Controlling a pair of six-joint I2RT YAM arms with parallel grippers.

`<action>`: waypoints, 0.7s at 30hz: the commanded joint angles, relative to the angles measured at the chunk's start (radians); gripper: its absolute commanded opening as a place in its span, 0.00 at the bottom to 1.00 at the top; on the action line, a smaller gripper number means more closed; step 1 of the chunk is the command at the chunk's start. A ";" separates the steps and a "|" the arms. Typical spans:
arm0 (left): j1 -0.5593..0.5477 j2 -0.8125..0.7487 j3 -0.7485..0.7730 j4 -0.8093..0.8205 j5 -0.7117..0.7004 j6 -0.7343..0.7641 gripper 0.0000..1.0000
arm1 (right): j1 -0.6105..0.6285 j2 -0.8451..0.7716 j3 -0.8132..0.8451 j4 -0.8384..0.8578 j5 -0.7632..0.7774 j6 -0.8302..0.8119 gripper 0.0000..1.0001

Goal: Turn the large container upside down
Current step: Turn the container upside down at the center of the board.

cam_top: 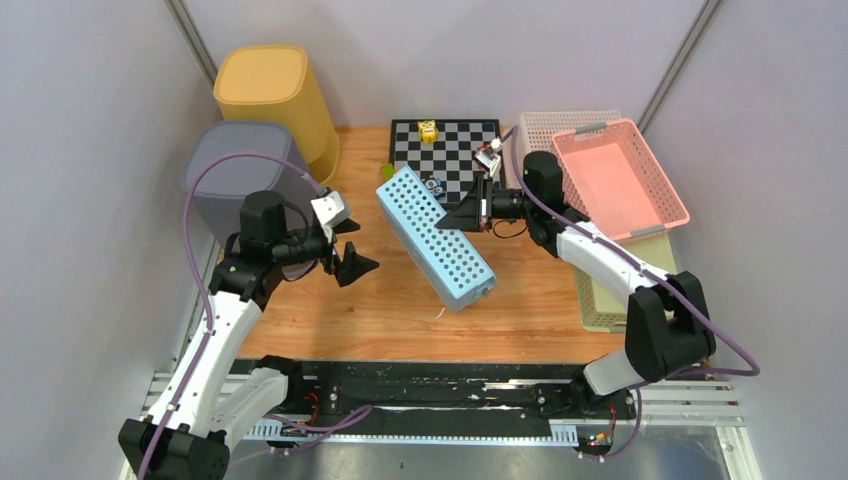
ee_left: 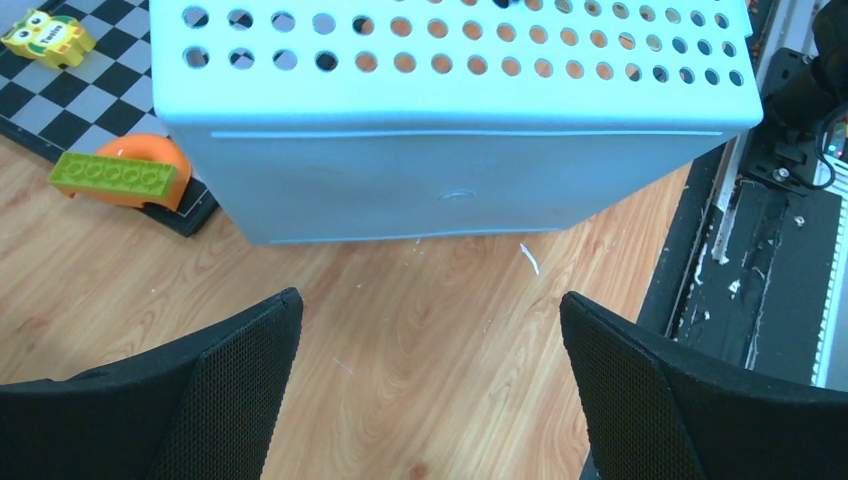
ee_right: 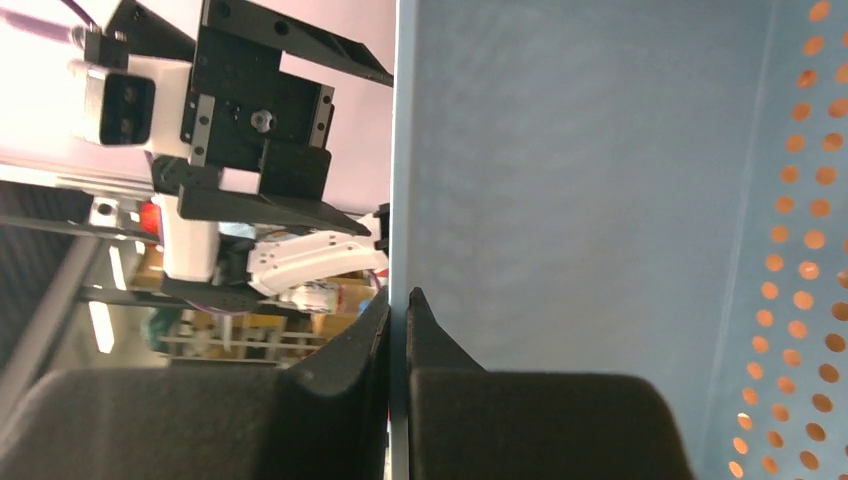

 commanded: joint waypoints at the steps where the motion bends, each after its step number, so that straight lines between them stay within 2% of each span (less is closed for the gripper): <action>1: 0.000 0.000 0.014 -0.034 0.045 0.040 1.00 | 0.027 0.024 -0.047 0.217 0.007 0.198 0.02; 12: 0.000 0.060 -0.004 0.086 0.034 -0.057 1.00 | -0.050 0.098 -0.113 0.225 0.041 0.213 0.02; 21: -0.013 0.075 -0.026 0.117 0.023 -0.062 1.00 | -0.157 0.101 -0.182 0.197 0.050 0.181 0.02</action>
